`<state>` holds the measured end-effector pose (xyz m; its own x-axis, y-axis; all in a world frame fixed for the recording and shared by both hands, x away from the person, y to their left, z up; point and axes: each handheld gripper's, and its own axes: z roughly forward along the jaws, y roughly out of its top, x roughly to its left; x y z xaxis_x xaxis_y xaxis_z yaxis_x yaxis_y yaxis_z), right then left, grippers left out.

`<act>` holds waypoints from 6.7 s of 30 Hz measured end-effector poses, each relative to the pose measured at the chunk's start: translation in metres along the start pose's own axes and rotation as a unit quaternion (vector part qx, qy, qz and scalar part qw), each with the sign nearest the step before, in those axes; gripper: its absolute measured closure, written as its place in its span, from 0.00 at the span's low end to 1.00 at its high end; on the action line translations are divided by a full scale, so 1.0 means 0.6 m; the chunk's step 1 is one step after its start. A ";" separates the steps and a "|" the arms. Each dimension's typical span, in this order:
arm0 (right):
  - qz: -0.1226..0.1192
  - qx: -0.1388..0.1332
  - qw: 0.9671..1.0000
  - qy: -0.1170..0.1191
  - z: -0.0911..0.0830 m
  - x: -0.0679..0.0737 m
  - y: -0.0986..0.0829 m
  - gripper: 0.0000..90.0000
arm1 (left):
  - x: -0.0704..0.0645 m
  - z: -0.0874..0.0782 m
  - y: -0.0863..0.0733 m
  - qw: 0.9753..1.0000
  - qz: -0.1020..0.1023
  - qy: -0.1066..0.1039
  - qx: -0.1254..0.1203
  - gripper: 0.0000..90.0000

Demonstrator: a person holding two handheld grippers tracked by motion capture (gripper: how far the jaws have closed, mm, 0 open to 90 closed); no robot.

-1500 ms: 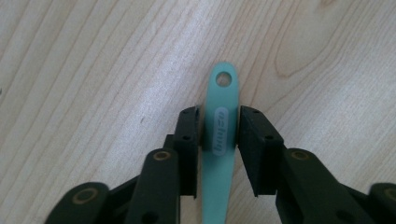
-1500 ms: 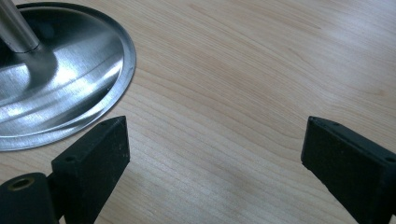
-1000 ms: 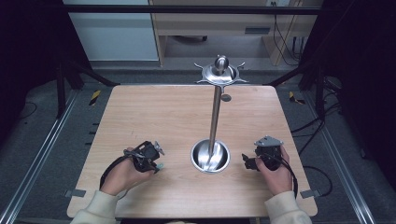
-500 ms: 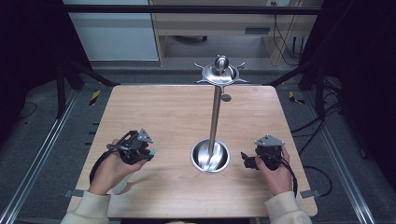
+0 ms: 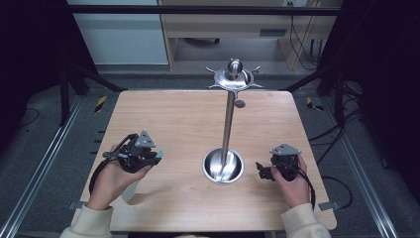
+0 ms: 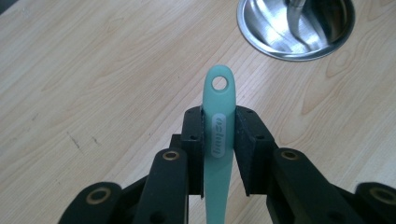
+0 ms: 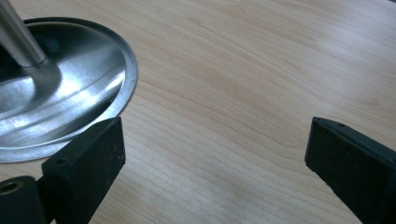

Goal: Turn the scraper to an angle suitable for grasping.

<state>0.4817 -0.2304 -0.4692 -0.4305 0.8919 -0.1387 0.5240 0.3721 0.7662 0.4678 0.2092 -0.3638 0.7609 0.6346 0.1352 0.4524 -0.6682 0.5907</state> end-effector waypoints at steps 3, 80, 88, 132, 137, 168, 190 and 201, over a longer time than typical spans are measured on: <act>0.000 -0.005 1.000 -0.004 0.000 -0.002 0.000 0.07 | -0.003 -0.009 0.003 1.000 0.004 0.001 -0.011 0.83; 0.077 -0.011 0.997 -0.005 -0.025 -0.037 0.015 0.18 | -0.033 -0.095 0.076 0.982 -0.001 -0.022 -0.189 0.82; 0.081 -0.015 0.996 0.017 -0.012 -0.029 0.007 0.18 | -0.028 -0.114 0.092 0.975 -0.023 -0.040 -0.219 0.82; 0.054 0.008 0.997 0.054 0.005 0.006 -0.011 0.12 | -0.056 -0.147 0.178 0.957 -0.022 -0.066 -0.280 0.82; 0.052 0.004 0.997 0.053 0.007 0.005 -0.011 0.12 | -0.057 -0.163 0.193 0.953 -0.015 -0.070 -0.294 0.82; 0.068 -0.015 0.997 0.044 0.005 0.001 -0.011 0.11 | -0.056 -0.209 0.222 0.937 -0.009 -0.080 -0.339 0.82; 0.066 -0.013 0.997 0.046 0.005 0.004 -0.012 0.11 | -0.054 -0.196 0.245 0.945 -0.002 -0.075 -0.319 0.82; 0.068 -0.015 0.997 0.045 0.005 0.001 -0.011 0.11 | -0.049 -0.183 0.255 0.947 -0.005 -0.079 -0.312 0.82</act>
<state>0.4801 -0.2316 -0.4763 -0.4217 0.9064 0.0234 0.5608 0.2404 0.7923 0.4636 0.1310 -0.1900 0.8402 0.5411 0.0363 0.1343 -0.2723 0.9528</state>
